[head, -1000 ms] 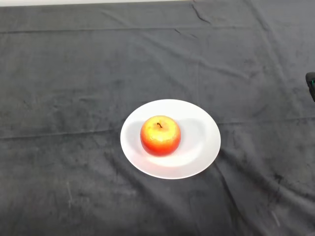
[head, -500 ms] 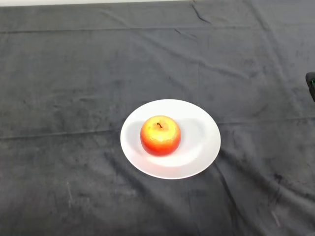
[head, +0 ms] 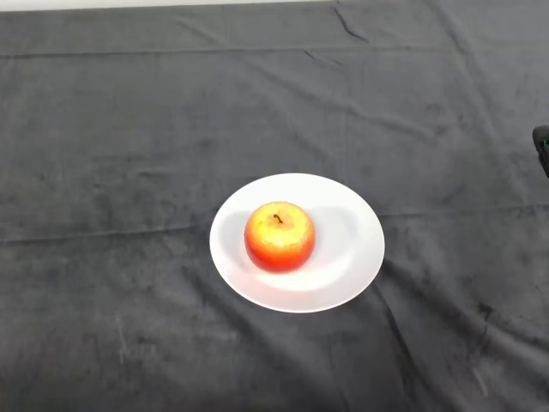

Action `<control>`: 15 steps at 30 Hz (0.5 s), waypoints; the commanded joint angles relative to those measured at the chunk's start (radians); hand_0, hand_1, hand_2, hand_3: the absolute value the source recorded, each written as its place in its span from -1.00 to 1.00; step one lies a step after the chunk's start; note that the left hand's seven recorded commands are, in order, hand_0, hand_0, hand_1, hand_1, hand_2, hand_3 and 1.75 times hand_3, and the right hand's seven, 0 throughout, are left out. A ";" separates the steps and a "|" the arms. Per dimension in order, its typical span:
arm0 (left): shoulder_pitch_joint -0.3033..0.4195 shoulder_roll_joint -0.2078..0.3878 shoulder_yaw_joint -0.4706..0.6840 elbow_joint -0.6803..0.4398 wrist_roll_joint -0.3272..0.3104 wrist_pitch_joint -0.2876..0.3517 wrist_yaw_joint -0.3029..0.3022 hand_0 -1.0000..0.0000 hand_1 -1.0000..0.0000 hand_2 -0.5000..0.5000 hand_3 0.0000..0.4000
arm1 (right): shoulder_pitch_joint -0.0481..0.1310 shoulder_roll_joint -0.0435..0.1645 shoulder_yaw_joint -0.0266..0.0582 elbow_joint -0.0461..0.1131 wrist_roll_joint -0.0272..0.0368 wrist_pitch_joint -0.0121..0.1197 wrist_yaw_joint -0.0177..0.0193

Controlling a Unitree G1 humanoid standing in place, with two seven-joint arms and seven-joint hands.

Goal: Move the apple to the plate

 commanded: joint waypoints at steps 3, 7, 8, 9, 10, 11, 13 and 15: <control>-0.014 0.052 -0.015 0.041 0.000 0.007 0.009 1.00 1.00 0.00 -1.00 | -0.025 -0.036 -0.0142 0.004 0.0128 -0.013 0.0056; -0.015 0.051 -0.017 0.042 -0.001 0.008 0.009 1.00 1.00 0.00 -1.00 | -0.025 -0.036 -0.0143 0.004 0.0127 -0.013 0.0057; -0.015 0.051 -0.018 0.042 -0.001 0.008 0.008 1.00 1.00 0.00 -1.00 | -0.025 -0.036 -0.0143 0.004 0.0127 -0.013 0.0057; -0.015 0.051 -0.018 0.042 -0.001 0.008 0.008 1.00 1.00 0.00 -1.00 | -0.025 -0.036 -0.0144 0.004 0.0126 -0.013 0.0057; -0.015 0.051 -0.019 0.042 -0.001 0.009 0.008 1.00 1.00 0.00 -1.00 | -0.025 -0.036 -0.0144 0.004 0.0126 -0.013 0.0057; -0.015 0.051 -0.019 0.042 -0.001 0.009 0.008 1.00 1.00 0.00 -1.00 | -0.025 -0.036 -0.0144 0.004 0.0126 -0.013 0.0057; -0.016 0.051 -0.020 0.042 -0.002 0.010 0.007 1.00 1.00 0.00 -1.00 | -0.025 -0.036 -0.0145 0.004 0.0125 -0.013 0.0057; -0.016 0.051 -0.021 0.042 -0.003 0.010 0.006 1.00 1.00 0.00 -1.00 | -0.025 -0.036 -0.0145 0.004 0.0125 -0.013 0.0058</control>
